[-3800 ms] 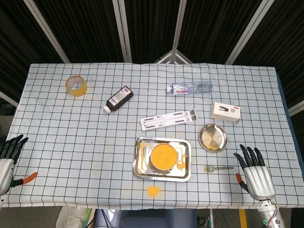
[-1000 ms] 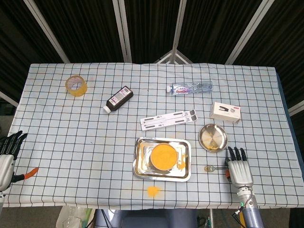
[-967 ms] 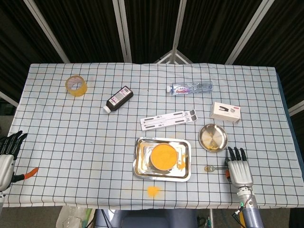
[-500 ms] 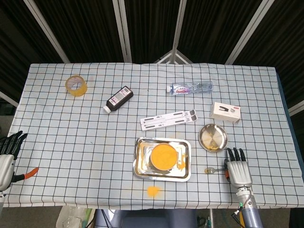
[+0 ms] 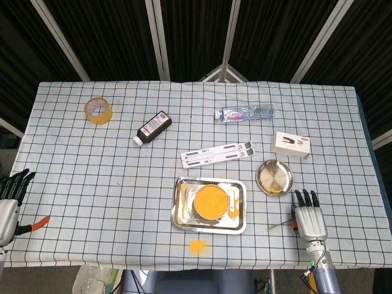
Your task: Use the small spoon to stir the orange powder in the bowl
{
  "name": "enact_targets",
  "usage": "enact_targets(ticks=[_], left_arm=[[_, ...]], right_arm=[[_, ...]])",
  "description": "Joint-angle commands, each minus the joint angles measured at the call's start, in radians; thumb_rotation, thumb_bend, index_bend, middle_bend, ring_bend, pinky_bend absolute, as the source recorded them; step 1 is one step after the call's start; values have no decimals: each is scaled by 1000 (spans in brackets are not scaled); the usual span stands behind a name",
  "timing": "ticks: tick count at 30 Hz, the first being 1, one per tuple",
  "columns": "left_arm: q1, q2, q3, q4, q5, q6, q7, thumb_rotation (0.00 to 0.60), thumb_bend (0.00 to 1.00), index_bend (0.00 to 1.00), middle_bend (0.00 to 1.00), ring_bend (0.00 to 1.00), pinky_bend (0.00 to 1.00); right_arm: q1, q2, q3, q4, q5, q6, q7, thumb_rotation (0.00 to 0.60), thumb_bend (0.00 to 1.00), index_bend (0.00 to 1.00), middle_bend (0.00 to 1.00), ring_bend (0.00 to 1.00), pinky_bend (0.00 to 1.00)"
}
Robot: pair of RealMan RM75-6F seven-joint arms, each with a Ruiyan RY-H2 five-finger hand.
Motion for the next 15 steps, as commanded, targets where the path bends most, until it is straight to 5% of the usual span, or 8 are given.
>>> enact_targets(ticks=[1,15], left_arm=[[0,0,0,0,0,0,0,600,0,0,0,0,0],[-1,4,2,-1,4,-4,-8,600,0,0,0,0,0]], right_arm=[[2,27,11,-43,0,13,-2,600,428,589,132,0,0],[22,98,52,-206,56,15,-53,600,477,626,136,0,0]])
